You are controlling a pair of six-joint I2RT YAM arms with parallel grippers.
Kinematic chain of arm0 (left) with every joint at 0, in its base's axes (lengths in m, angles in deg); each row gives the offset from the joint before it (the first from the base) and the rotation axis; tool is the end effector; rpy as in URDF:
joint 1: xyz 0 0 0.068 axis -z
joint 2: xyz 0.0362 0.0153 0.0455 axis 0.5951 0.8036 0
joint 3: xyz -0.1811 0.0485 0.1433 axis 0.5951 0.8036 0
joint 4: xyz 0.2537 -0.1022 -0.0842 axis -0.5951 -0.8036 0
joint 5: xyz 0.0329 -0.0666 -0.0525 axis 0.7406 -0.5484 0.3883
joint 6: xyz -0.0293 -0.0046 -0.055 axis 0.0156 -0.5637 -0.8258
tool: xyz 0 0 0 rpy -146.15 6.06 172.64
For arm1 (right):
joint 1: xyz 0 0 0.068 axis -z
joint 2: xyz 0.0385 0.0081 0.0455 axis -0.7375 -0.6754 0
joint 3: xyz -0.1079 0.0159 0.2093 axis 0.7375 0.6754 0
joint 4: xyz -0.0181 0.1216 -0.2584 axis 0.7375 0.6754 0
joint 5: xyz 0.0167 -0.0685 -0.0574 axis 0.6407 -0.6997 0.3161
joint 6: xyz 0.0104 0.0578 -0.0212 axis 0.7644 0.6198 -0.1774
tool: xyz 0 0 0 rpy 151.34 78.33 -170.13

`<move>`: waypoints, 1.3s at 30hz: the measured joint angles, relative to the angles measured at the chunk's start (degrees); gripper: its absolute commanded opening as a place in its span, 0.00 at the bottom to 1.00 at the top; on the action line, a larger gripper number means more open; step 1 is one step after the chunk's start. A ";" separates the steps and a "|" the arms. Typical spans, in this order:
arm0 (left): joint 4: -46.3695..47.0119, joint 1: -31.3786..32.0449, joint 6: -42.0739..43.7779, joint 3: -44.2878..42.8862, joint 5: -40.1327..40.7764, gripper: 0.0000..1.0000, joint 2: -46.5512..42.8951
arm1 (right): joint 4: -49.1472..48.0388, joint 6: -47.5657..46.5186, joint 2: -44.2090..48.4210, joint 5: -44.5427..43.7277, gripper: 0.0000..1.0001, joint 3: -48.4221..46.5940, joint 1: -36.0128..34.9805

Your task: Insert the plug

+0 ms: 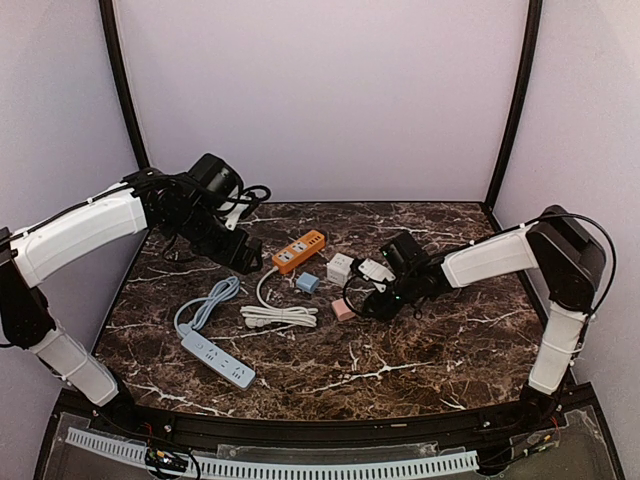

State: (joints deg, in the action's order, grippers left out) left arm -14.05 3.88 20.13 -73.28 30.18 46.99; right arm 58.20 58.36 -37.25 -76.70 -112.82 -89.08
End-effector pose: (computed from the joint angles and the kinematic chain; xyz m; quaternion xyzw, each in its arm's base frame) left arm 0.2687 -0.2246 0.2811 0.2191 0.9275 -0.1058 0.2839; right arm 0.2795 0.2505 0.0697 -0.3992 0.8636 0.1106 0.2874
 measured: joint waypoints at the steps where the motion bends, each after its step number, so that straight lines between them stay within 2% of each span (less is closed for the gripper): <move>1: 0.00 0.00 0.07 -0.02 0.00 0.91 0.07 | 0.04 0.09 -0.04 0.04 0.42 -0.07 0.00; 8: -1.53 0.00 0.35 -0.02 1.33 0.91 0.26 | 0.17 -0.15 -0.11 0.20 0.20 -0.28 0.04; 12: -4.92 0.00 -0.94 -0.02 4.39 0.91 0.26 | 0.24 -0.22 -0.11 -0.04 0.15 -0.28 0.07; 17: -9.49 0.00 -4.83 0.70 7.69 0.92 0.24 | 0.83 -0.26 0.26 -0.81 0.14 -0.28 0.04; 25: -15.17 0.00 -14.99 6.91 8.92 0.96 -2.12 | 4.66 -0.13 5.29 -3.02 0.12 -0.28 0.07; 39: -16.00 -4.15 -33.33 20.37 1.29 0.96 -8.46 | 9.38 1.77 15.58 -4.33 0.12 -0.33 0.07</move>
State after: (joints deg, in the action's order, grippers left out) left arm -30.05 -0.27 -13.20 -52.90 31.47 38.53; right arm 67.58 60.13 -21.66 -81.02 -113.15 -89.01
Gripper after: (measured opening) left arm 0.959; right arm 0.393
